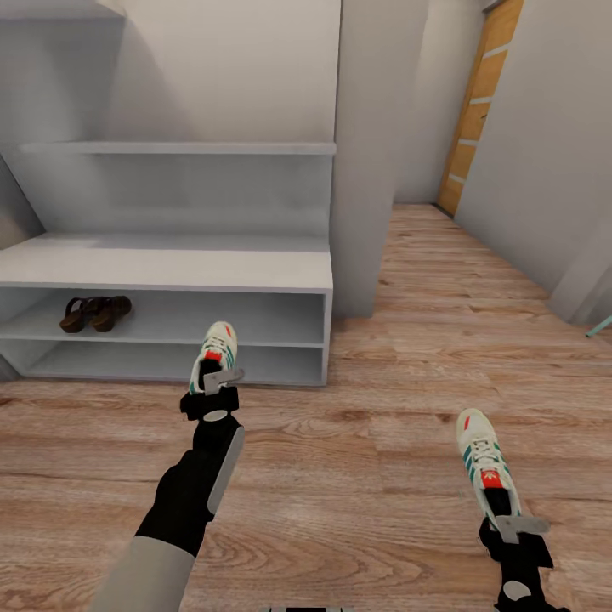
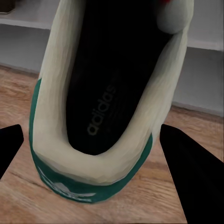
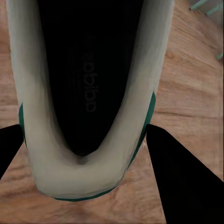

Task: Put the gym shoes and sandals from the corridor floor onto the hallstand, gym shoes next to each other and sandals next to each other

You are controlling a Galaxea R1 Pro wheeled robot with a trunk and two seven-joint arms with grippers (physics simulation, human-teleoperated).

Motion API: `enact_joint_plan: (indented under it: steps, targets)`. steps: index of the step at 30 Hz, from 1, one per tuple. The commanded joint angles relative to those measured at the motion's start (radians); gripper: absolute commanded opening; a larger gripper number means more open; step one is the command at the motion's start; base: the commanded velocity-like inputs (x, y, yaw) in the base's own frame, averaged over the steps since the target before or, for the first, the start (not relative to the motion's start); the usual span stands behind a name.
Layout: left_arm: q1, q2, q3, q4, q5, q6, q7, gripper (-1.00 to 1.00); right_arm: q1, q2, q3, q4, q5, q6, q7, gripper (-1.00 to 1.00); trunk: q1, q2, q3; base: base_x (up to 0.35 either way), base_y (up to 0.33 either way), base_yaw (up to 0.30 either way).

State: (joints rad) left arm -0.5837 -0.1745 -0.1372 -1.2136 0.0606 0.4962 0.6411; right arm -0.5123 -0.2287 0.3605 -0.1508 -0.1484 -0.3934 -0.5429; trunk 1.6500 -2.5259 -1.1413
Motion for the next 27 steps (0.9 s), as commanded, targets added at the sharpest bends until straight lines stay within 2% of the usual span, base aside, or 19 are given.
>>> enact_joint_plan:
  steps: [1, 7, 8, 15, 16, 17, 22, 25, 26, 27]
  targets:
    - [0.000, 0.000, -0.006, 0.000, 0.000, 0.000, 0.001, -1.00, 0.000, -0.004, 0.009, 0.006, 0.003, 0.001, -0.007, -1.00, 0.000, 0.000, 0.000, 0.000, 0.000, 0.000]
    - [-0.001, 0.000, -0.062, -0.009, 0.007, 0.000, 0.006, -1.00, 0.000, -0.015, 0.010, 0.027, 0.003, 0.002, -0.024, -1.00, 0.000, 0.000, 0.000, 0.000, 0.000, 0.000]
    - [0.000, 0.000, -0.083, -0.012, 0.008, 0.001, 0.007, -1.00, 0.000, -0.016, 0.011, 0.030, 0.003, 0.002, -0.026, -1.00, 0.000, 0.000, 0.000, 0.000, 0.000, 0.000]
    - [-0.001, 0.000, -0.101, -0.020, 0.018, 0.003, 0.010, -1.00, 0.000, -0.017, 0.013, 0.032, 0.004, 0.002, -0.031, -1.00, 0.000, 0.000, 0.000, 0.000, 0.000, 0.000]
    - [-0.001, 0.000, -0.102, -0.021, 0.028, 0.003, 0.010, -1.00, 0.000, -0.017, 0.013, 0.032, 0.004, 0.002, -0.031, -1.00, 0.000, 0.000, 0.000, 0.000, 0.000, 0.000]
    - [-0.001, 0.000, -0.104, -0.022, 0.056, 0.004, 0.011, -1.00, 0.000, -0.017, 0.013, 0.032, 0.004, 0.002, -0.032, -1.00, 0.000, 0.000, 0.000, 0.000, 0.000, 0.000]
    - [-0.001, 0.000, -0.095, -0.035, 0.153, 0.006, 0.015, -1.00, 0.000, -0.017, 0.014, 0.032, 0.004, 0.002, -0.032, -1.00, 0.000, 0.000, 0.000, 0.000, 0.000, 0.000]
    - [0.000, 0.000, -0.081, -0.037, 0.175, 0.006, 0.016, -1.00, 0.000, -0.017, 0.014, 0.032, 0.004, 0.002, -0.032, -1.00, 0.000, 0.000, 0.000, 0.000, 0.000, 0.000]
    - [0.000, 0.000, -0.068, -0.036, 0.184, 0.007, 0.016, -1.00, 0.000, -0.017, 0.014, 0.032, 0.004, 0.002, -0.032, -1.00, 0.000, 0.000, 0.000, 0.000, 0.000, 0.000]
    - [-0.001, 0.000, -0.025, -0.033, 0.195, 0.007, 0.017, -1.00, 0.000, -0.017, 0.014, 0.032, 0.004, 0.002, -0.032, -1.00, 0.000, 0.000, 0.000, 0.000, 0.000, 0.000]
